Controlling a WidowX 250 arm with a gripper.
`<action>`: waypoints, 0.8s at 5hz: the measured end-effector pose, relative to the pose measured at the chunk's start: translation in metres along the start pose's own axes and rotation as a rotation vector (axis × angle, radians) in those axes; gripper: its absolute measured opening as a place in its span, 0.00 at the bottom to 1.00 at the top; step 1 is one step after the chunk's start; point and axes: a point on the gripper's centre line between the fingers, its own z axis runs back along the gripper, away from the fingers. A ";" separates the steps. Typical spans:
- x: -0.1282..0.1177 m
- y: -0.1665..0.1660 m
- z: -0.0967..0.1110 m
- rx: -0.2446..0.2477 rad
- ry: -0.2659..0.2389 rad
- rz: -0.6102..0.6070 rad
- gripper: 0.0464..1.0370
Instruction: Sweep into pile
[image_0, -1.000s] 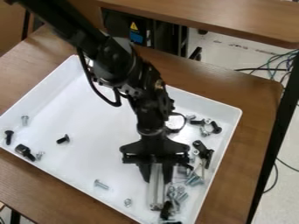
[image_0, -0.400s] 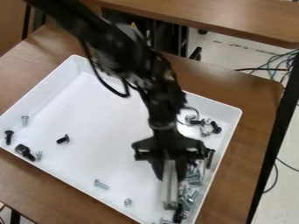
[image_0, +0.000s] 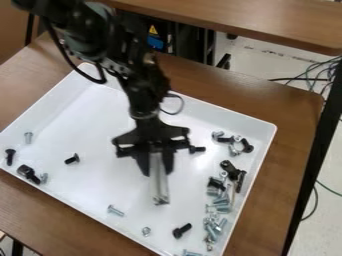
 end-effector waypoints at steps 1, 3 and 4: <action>0.025 0.025 0.003 0.011 -0.053 0.035 0.31; 0.051 0.041 -0.012 -0.053 -0.056 0.080 0.36; 0.049 0.047 -0.012 -0.065 -0.023 0.076 0.71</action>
